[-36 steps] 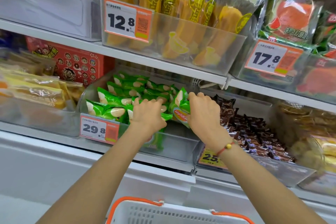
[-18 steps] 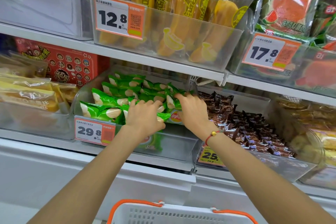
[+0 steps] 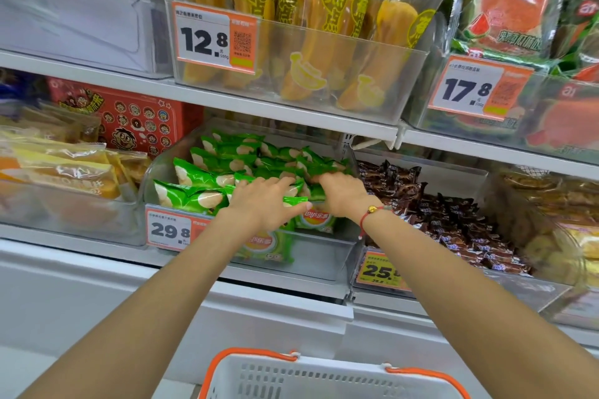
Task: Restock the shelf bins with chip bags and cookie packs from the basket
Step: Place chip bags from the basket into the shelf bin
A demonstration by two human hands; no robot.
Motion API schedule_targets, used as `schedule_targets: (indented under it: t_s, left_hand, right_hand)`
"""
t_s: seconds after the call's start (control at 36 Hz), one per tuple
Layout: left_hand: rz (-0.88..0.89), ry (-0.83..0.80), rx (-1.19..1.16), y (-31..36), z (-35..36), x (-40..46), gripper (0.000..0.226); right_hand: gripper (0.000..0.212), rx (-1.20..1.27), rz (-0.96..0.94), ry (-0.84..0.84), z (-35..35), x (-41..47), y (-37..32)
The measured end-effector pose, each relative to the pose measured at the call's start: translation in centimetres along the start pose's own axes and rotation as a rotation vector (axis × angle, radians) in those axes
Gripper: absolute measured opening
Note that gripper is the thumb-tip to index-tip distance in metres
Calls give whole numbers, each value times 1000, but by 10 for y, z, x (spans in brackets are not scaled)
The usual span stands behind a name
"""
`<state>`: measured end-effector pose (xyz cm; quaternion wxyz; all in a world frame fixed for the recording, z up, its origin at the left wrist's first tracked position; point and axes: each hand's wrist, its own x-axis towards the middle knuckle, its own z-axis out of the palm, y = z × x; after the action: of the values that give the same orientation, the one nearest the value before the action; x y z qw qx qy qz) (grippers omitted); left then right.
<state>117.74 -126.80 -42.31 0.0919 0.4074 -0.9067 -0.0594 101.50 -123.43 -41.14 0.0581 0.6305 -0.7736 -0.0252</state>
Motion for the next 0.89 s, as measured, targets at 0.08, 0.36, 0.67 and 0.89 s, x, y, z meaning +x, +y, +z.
schedule_targets:
  t_s: [0.08,0.36,0.67,0.89]
  left_hand:
    - [20,101,18,1,-1,-7,72]
    - [67,417,-230,17,5,-80,22]
    - [-41,-410,-209,34,88,-108,25]
    - [-63,-954,42,38,202,-151,25]
  right_hand:
    - [64,54,-59,33,-7,-15,3]
    - [22,382,-125,421,0,-136,14]
    - [19,487,3,-290,127,-194,24]
    - [23,576,113,-714,256,-241,-5]
